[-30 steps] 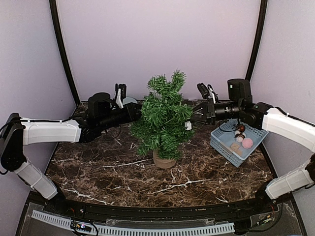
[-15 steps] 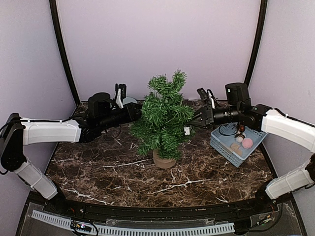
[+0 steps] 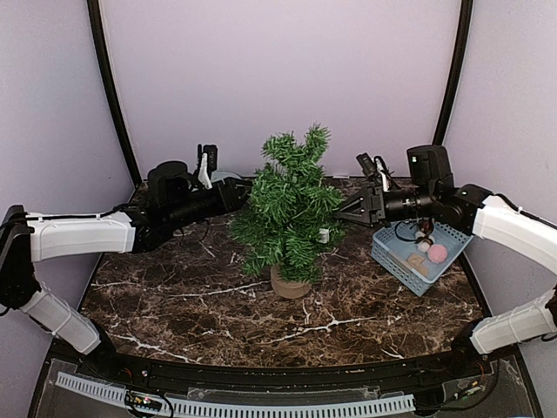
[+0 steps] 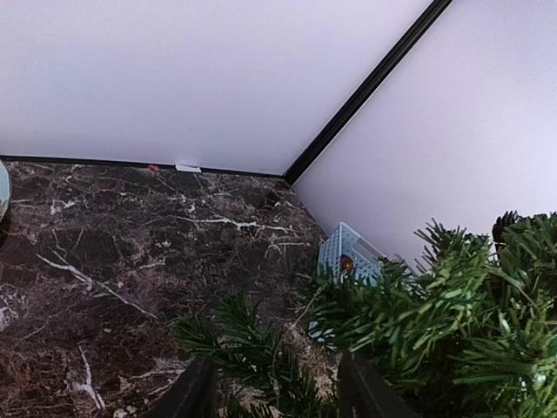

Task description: Decorate the small christmas tree

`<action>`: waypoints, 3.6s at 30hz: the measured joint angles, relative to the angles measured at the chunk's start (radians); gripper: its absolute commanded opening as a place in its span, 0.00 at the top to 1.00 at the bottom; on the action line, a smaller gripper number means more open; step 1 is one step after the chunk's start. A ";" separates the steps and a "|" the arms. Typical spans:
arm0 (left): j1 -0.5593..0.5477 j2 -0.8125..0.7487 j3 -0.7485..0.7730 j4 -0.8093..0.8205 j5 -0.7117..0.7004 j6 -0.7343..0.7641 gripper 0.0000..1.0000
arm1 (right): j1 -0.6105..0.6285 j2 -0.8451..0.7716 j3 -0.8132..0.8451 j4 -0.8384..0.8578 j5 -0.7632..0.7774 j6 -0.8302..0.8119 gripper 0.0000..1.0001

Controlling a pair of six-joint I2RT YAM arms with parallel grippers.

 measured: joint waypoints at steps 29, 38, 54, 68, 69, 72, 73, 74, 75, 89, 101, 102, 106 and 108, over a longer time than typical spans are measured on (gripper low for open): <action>0.138 -0.227 -0.204 -0.092 0.018 -0.040 0.43 | -0.093 -0.286 -0.307 0.041 0.155 0.084 0.50; 0.154 -0.235 -0.287 -0.098 0.023 -0.070 0.49 | -0.066 -0.187 -0.471 0.143 0.174 0.143 0.53; 0.133 -0.155 -0.462 0.003 0.200 -0.091 0.53 | 0.066 0.208 -0.475 0.515 0.220 0.235 0.56; -0.005 0.132 -0.462 0.272 0.254 -0.139 0.52 | 0.122 0.448 -0.386 0.733 0.220 0.294 0.61; -0.005 0.140 -0.457 0.279 0.256 -0.142 0.52 | 0.122 0.460 -0.380 0.742 0.219 0.296 0.61; -0.005 0.171 -0.430 0.305 0.262 -0.143 0.51 | 0.122 0.492 -0.369 0.774 0.215 0.305 0.62; -0.005 0.182 -0.418 0.314 0.264 -0.143 0.51 | 0.122 0.502 -0.367 0.787 0.213 0.311 0.63; -0.005 0.192 -0.411 0.322 0.265 -0.145 0.51 | 0.122 0.512 -0.365 0.798 0.211 0.316 0.64; -0.005 0.202 -0.404 0.330 0.266 -0.145 0.51 | 0.122 0.521 -0.362 0.806 0.208 0.320 0.65; -0.005 0.340 -0.351 0.411 0.294 -0.164 0.59 | 0.135 0.628 -0.286 0.882 0.200 0.357 0.72; -0.005 0.380 -0.343 0.442 0.311 -0.176 0.77 | 0.144 0.668 -0.275 0.938 0.196 0.399 0.76; -0.004 0.384 -0.340 0.443 0.312 -0.175 0.77 | 0.144 0.672 -0.273 0.941 0.195 0.401 0.77; 0.014 0.391 -0.332 0.449 0.311 -0.179 0.79 | 0.142 0.687 -0.253 0.939 0.195 0.402 0.79; 0.031 0.393 -0.330 0.452 0.311 -0.179 0.80 | 0.142 0.697 -0.235 0.932 0.195 0.401 0.79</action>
